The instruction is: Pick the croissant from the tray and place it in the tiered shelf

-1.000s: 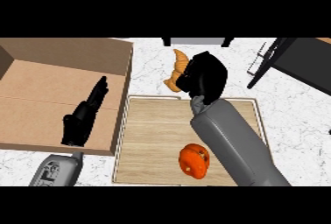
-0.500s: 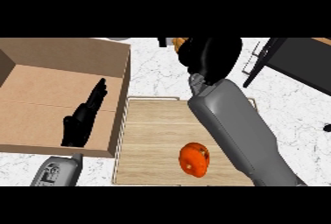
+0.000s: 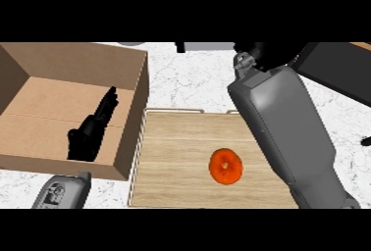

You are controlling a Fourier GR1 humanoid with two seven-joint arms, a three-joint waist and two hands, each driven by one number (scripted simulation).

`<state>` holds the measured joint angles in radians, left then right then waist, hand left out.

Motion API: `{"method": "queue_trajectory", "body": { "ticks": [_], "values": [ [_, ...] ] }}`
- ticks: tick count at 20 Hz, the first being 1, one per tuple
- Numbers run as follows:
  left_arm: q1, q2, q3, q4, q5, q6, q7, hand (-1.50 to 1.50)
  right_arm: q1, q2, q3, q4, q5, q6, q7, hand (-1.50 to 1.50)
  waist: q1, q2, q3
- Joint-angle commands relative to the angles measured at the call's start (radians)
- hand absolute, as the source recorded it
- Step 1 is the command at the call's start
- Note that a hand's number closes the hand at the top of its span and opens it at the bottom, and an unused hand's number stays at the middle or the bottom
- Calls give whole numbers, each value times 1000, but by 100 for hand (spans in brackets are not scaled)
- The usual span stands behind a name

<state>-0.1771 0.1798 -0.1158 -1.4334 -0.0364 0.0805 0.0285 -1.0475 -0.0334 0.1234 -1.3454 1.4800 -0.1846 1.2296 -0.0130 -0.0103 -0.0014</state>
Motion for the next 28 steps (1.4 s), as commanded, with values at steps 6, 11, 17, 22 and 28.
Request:
{"method": "queue_trajectory", "body": {
  "ticks": [6,11,17,22,28],
  "values": [
    [28,-29,-40,-30,-30,7,3,0,-140,-85,-202,-16,73,220,77,150,12,4,1],
    [48,-26,-14,-18,-16,-3,-43,0,-122,-133,-247,-80,121,262,10,150,9,5,1],
    [41,-20,-9,-33,-20,-19,-11,0,-123,-193,-315,-41,142,265,-78,150,17,8,1],
    [23,-49,-13,-17,-44,5,-27,0,-166,-238,-316,69,177,244,-145,150,21,11,1],
    [9,-55,-17,-10,-62,0,2,0,-83,-301,-371,119,147,146,-219,150,19,11,1]
  ]
}}
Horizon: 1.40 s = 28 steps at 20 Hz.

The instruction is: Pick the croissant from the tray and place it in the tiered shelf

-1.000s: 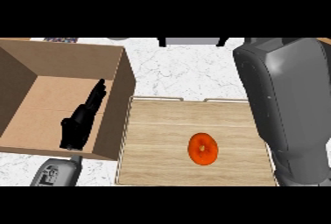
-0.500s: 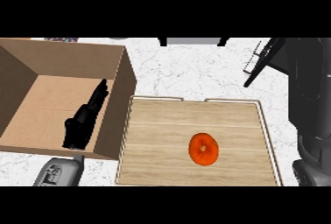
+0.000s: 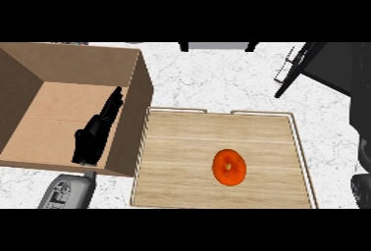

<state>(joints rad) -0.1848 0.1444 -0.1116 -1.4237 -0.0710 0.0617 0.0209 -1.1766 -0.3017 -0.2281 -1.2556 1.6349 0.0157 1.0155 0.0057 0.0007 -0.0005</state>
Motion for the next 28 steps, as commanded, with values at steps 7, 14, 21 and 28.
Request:
{"method": "queue_trajectory", "body": {
  "ticks": [7,14,21,28],
  "values": [
    [-3,-1,25,16,-2,-18,-37,0,27,-87,0,228,11,-210,-99,150,11,4,0],
    [11,-42,0,26,-26,11,-35,0,88,-111,-122,125,-169,-438,-180,150,-2,3,1],
    [22,-25,18,-15,-22,-12,-18,0,149,-164,-157,220,-265,-576,-282,150,2,1,1],
    [-2,-24,24,-42,-23,-15,41,0,178,-211,-155,315,-77,-489,-76,150,-4,-2,-1]
  ]
}}
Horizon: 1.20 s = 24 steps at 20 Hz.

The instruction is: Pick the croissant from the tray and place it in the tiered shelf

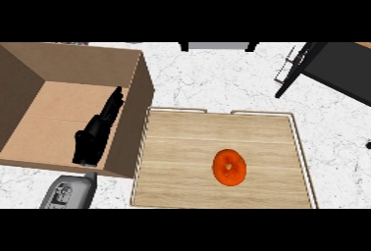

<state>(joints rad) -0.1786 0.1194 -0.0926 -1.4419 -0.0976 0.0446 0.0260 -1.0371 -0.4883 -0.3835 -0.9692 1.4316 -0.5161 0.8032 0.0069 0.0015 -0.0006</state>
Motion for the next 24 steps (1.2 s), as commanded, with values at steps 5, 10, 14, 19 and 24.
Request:
{"method": "queue_trajectory", "body": {
  "ticks": [5,10,14,19,24],
  "values": [
    [-14,-26,8,40,-12,16,-27,0,52,-14,0,-63,146,90,225,-150,-7,-2,0],
    [24,-6,17,68,-10,-18,-90,0,176,66,-12,-222,82,-5,222,-150,-15,-3,0],
    [-44,-25,1,15,-41,17,25,0,103,22,-54,-183,-6,-45,162,-150,-4,-1,1],
    [12,7,37,-3,5,-37,-18,0,114,59,-13,-321,-93,70,152,-150,-8,-5,0],
    [26,-20,16,7,-19,-19,-15,0,38,-2,-32,-375,-91,55,186,-150,-7,-4,0]
  ]
}}
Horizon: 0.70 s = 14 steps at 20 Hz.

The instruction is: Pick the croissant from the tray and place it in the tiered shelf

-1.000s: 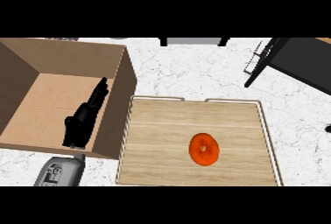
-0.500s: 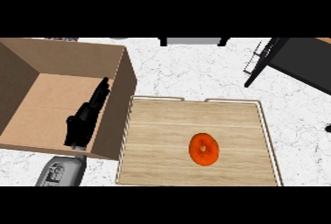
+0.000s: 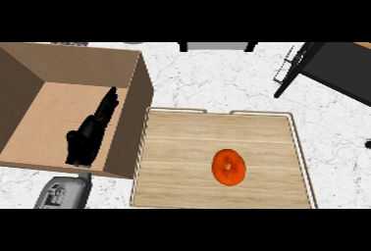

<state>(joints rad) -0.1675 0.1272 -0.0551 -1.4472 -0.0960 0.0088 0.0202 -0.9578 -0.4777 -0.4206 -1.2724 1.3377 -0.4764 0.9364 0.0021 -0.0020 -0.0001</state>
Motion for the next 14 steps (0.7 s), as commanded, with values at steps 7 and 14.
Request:
{"method": "queue_trajectory", "body": {
  "ticks": [7,14],
  "values": [
    [-20,0,16,52,-5,-2,-6,0,-42,-73,-102,-259,-7,-12,98,-150,-17,-3,-1],
    [-12,-5,29,10,-3,19,16,0,32,-74,-214,-550,-31,351,254,-150,-47,-17,-1]
  ]
}}
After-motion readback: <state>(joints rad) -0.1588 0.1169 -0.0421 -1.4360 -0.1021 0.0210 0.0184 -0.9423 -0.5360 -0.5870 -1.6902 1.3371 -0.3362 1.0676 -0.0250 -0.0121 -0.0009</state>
